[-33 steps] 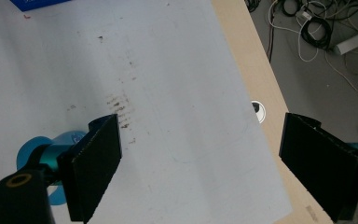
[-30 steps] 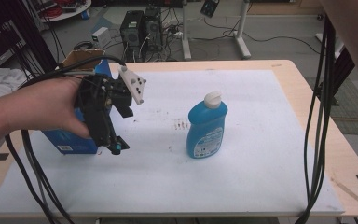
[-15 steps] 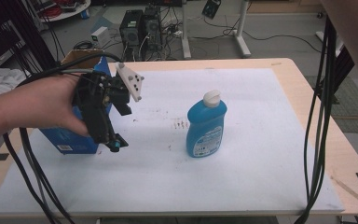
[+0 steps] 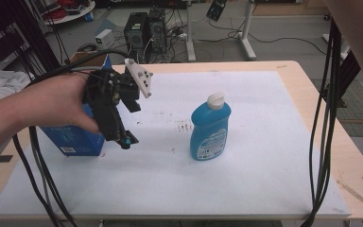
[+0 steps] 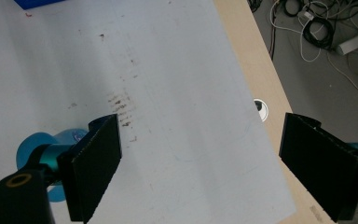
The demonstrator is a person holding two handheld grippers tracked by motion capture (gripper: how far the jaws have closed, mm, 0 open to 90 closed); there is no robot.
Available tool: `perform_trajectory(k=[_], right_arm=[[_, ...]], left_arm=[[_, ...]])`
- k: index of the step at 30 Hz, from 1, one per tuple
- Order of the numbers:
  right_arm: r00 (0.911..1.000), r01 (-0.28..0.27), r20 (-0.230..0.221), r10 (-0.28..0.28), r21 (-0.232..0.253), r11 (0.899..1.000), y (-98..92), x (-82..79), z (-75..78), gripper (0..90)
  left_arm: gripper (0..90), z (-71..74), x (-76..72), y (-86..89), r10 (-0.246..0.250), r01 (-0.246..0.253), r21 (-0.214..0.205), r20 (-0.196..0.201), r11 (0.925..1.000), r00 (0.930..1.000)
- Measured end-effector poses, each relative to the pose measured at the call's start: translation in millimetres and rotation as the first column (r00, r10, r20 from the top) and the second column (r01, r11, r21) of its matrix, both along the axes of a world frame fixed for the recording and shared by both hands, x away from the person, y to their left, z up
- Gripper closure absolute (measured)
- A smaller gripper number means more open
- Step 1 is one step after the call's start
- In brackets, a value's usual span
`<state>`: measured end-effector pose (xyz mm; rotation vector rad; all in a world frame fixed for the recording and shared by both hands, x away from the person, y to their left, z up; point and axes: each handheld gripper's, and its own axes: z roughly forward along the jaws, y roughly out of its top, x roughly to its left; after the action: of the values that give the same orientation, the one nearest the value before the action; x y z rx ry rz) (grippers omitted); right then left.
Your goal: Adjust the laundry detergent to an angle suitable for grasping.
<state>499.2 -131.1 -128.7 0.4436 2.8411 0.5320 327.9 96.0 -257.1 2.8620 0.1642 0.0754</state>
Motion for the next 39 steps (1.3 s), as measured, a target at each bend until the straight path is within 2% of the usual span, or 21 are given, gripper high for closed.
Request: perform_trajectory(k=[3,9,22,24,25,26,27,33,39], right_arm=[[1.0,-0.002,0.001,0.002,0.003,1.0,0.3,0.0,-0.2,12.5],[0.9999,-0.012,-0.004,0.012,0.001,1.0,1.4,-0.3,-0.8,12.5],[0.9999,-0.011,-0.007,0.011,-0.009,1.0,1.0,0.6,-1.9,12.5],[0.9999,-0.011,-0.008,0.011,-0.011,1.0,0.7,0.6,-2.3,12.5],[0.9999,-0.011,-0.009,0.011,-0.01,1.0,0.6,0.6,-2.5,12.5],[0.9999,-0.011,-0.009,0.011,-0.01,1.0,0.6,0.6,-2.5,12.5],[0.9999,-0.011,-0.008,0.01,-0.01,1.0,0.5,0.7,-2.4,12.5],[0.9999,-0.011,-0.013,0.011,-0.015,1.0,0.8,1.3,-3.6,12.5],[0.9997,-0.018,-0.014,0.018,-0.015,1.0,2.1,1.6,-4.5,12.5]], left_arm=[[17.3,1.2,1.9,-1.7,-0.003,0.003,-0.022,0.006,0.9998,1.0],[17.3,0.5,3.2,-3.4,-0.014,0.014,-0.013,-0.009,0.9998,0.9999],[17.3,1.2,3.1,-5.1,-0.011,0.011,-0.028,0.01,0.9995,0.9999],[17.3,1.4,2.7,-6.0,-0.005,0.006,-0.048,0.018,0.9988,0.9998],[17.3,1.1,2.8,-6.7,0.005,-0.003,-0.073,0.022,0.9973,0.9997],[17.3,1.1,2.8,-6.7,0.005,-0.003,-0.073,0.022,0.9973,0.9997],[17.3,0.1,3.1,-7.9,0.017,-0.014,-0.099,0.029,0.995,0.9994],[17.3,-4.3,2.5,-13.6,0.035,-0.029,-0.145,0.041,0.989,0.9985],[17.3,-7.4,4.1,-20.4,0.08,-0.066,-0.2,0.067,0.9776,0.9945]])
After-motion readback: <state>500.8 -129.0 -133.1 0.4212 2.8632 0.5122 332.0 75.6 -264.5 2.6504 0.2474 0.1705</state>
